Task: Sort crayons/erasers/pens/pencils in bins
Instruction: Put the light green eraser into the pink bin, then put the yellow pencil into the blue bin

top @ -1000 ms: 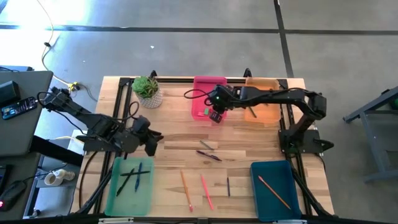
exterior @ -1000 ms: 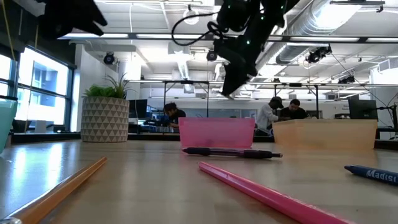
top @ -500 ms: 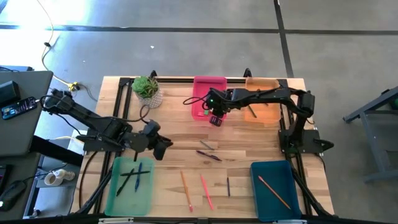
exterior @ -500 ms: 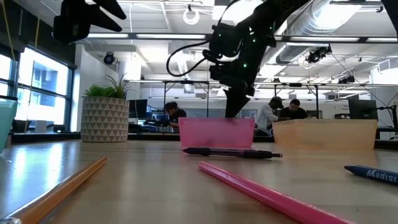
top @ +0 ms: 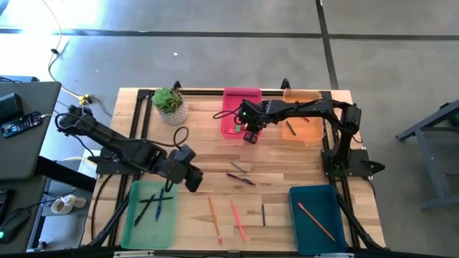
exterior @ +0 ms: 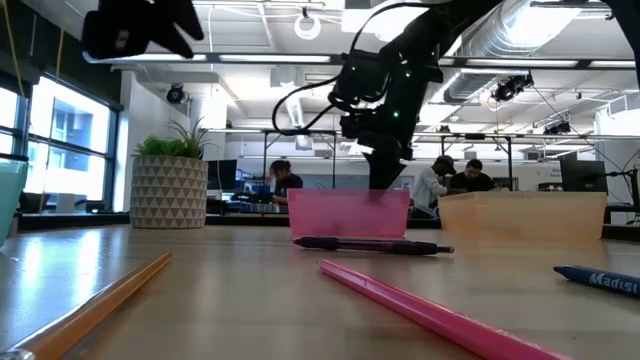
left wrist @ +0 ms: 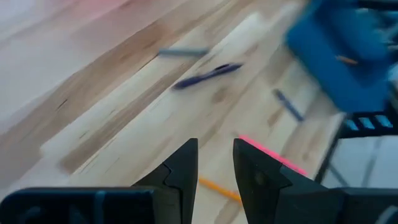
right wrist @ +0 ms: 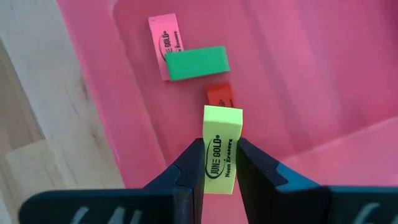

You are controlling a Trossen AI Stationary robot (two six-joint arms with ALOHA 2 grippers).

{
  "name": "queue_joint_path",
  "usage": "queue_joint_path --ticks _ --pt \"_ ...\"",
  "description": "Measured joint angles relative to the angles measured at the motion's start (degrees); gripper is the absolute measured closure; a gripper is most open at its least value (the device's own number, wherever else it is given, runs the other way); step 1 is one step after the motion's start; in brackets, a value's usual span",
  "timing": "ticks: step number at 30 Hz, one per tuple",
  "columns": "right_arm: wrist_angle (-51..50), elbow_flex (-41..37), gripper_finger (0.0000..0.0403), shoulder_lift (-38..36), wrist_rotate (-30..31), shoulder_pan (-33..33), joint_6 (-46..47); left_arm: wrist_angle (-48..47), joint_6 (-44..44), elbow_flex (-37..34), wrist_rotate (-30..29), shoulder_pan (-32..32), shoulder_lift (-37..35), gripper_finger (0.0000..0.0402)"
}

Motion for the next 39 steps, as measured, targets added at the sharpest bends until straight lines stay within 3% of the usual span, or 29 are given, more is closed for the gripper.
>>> queue_joint_path --ticks 7,13,21,39 --pt "-0.51 0.0 0.033 0.0 0.25 -0.42 0.27 -6.58 -14.75 5.27 4.06 0.0 6.72 0.0312" --pt "-0.21 0.0 0.0281 0.0 0.33 -0.51 0.03 -7.8 -25.27 7.47 9.02 -0.09 12.39 0.0312" --pt "-0.69 0.0 0.0227 0.0 0.94 -1.95 -2.18 -7.57 -31.63 12.68 12.43 -0.7 21.0 0.0312" --pt "-7.88 10.32 0.0222 -0.07 0.53 -7.94 -4.75 -8.3 -47.1 21.07 15.95 -4.99 35.22 0.0312"
